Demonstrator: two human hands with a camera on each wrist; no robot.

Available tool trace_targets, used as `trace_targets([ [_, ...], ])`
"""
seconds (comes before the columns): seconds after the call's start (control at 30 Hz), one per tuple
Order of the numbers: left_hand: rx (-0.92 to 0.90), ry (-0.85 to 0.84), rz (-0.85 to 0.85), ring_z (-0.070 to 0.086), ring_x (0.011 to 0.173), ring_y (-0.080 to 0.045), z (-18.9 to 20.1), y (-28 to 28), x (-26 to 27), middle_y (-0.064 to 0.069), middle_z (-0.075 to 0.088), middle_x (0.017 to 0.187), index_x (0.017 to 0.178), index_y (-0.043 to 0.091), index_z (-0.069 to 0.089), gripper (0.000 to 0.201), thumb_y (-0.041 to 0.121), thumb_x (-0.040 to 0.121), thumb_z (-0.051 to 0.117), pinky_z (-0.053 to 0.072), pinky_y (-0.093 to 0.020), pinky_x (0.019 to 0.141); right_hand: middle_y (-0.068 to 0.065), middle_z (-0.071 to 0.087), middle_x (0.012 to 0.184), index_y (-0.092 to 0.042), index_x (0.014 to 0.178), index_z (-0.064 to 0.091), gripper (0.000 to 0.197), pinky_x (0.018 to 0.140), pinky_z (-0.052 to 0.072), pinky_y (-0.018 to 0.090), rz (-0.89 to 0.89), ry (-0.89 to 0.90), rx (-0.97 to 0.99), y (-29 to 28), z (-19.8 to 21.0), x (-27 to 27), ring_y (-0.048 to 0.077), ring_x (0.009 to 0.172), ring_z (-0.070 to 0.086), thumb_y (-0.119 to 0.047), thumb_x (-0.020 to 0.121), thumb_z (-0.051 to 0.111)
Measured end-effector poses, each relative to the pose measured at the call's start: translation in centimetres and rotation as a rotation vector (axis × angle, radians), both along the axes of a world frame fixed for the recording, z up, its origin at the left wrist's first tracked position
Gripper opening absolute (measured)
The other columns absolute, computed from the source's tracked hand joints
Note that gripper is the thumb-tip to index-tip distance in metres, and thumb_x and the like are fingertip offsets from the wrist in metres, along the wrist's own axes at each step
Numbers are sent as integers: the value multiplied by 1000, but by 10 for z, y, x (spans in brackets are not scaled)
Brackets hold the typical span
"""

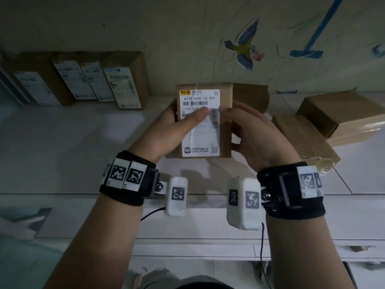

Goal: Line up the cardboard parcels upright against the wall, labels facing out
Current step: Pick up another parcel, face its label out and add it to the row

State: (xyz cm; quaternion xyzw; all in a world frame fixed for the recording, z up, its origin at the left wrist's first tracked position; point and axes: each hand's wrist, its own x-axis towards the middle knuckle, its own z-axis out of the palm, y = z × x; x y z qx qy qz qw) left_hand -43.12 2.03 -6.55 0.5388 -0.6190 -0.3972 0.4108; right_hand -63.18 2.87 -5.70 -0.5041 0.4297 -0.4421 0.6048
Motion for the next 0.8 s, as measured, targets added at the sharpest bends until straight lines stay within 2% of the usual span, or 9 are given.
trace_targets([
  [0.07,30,11,31,77,104,-7,1,-2,0,13,81,112,121,38,70,41,67,95,58,58,-45,102,-4,78,121,-28,130,71,31,112,46,54,-3,10,-1,2,-1,4,17,122,69,-27,99,63],
  [0.2,33,-36,80,77,105,-9,9,-2,13,10,81,115,122,36,71,66,84,88,42,58,-44,102,5,78,120,-9,127,72,29,112,48,57,-47,-40,54,2,-4,13,26,123,69,-20,103,60],
  [0.27,12,-62,67,76,108,-7,14,5,22,11,80,117,126,35,71,65,81,94,37,57,-42,104,9,77,122,-4,128,70,34,111,48,60,-36,-44,63,0,-5,17,31,125,67,-24,101,64],
  [0.33,-12,-80,51,75,108,-5,18,10,30,11,80,117,127,32,71,60,73,101,36,56,-40,105,7,78,121,-8,127,71,38,111,47,61,-11,-19,51,-1,-5,23,31,125,67,-31,97,70],
  [0.4,-44,-85,45,76,105,-5,22,12,34,8,80,116,126,28,71,54,64,106,36,58,-39,102,3,79,120,-15,130,69,42,111,48,58,10,-11,43,-3,-5,29,26,122,70,-33,93,76],
  [0.5,-92,-89,107,77,100,-6,26,8,46,8,81,111,124,27,69,42,56,107,44,61,-43,97,2,78,123,-23,145,56,74,107,50,57,-10,-30,41,-8,-6,44,22,119,71,-35,79,88],
  [0.57,-145,-94,121,77,102,-10,30,2,54,7,80,111,124,27,70,35,51,105,53,61,-48,96,3,76,124,-26,148,50,84,106,51,55,-46,-33,17,-11,-7,53,22,117,72,-33,75,91],
  [0.7,-263,-125,99,75,108,-10,49,-9,71,10,79,116,124,31,70,27,37,98,65,61,-50,97,3,77,123,-25,153,43,82,106,52,54,-86,-92,-1,-15,-5,66,21,113,74,-21,84,86],
  [0.8,-231,-152,82,73,111,-7,67,-15,78,14,75,121,130,35,66,40,52,94,68,61,-46,96,7,77,124,-23,154,42,81,104,53,55,-86,-137,-3,-19,-3,70,23,113,75,-16,85,85],
])
